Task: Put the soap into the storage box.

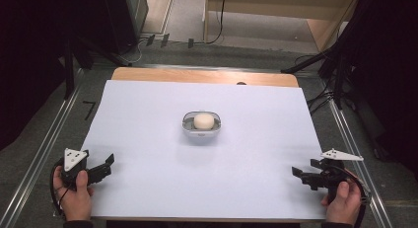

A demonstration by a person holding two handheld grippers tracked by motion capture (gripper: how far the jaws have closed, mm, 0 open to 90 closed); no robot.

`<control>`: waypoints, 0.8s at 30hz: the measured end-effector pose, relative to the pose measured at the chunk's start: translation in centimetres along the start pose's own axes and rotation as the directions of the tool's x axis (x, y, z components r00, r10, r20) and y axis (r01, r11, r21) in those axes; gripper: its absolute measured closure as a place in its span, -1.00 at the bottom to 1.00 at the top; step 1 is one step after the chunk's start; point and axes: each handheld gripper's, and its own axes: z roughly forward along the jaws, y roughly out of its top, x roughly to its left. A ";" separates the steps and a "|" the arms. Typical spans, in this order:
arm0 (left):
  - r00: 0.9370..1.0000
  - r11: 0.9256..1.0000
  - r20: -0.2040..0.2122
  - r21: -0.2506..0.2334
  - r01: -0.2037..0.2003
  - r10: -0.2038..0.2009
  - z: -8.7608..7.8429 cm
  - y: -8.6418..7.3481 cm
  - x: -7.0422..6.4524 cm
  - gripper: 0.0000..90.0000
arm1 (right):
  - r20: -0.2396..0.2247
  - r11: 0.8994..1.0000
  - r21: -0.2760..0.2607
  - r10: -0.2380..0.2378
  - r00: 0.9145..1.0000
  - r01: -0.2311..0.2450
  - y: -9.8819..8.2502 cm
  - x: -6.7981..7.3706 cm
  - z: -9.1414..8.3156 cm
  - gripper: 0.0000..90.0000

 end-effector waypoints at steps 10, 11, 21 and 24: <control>1.000 1.000 -0.002 0.000 -0.003 0.003 0.0 0.0 0.0 -0.69 | 0.020 0.999 -0.019 0.030 0.999 -0.030 -1.5 -1.7 -1.6 -0.69; 1.000 1.000 0.000 0.002 -0.003 0.003 0.0 0.0 0.0 -0.69 | 0.023 0.999 -0.024 0.031 0.999 -0.030 -1.7 -1.9 -1.8 -0.69; 1.000 1.000 -0.001 0.001 -0.003 0.003 0.0 0.0 0.0 -0.69 | -0.036 0.995 -0.087 0.047 0.998 -0.050 -3.4 -3.3 -2.8 -0.70; 1.000 1.000 -0.001 0.000 -0.003 0.003 0.0 0.0 0.0 -0.69 | -0.038 0.994 -0.096 0.051 0.998 -0.055 -3.6 -3.6 -2.7 -0.69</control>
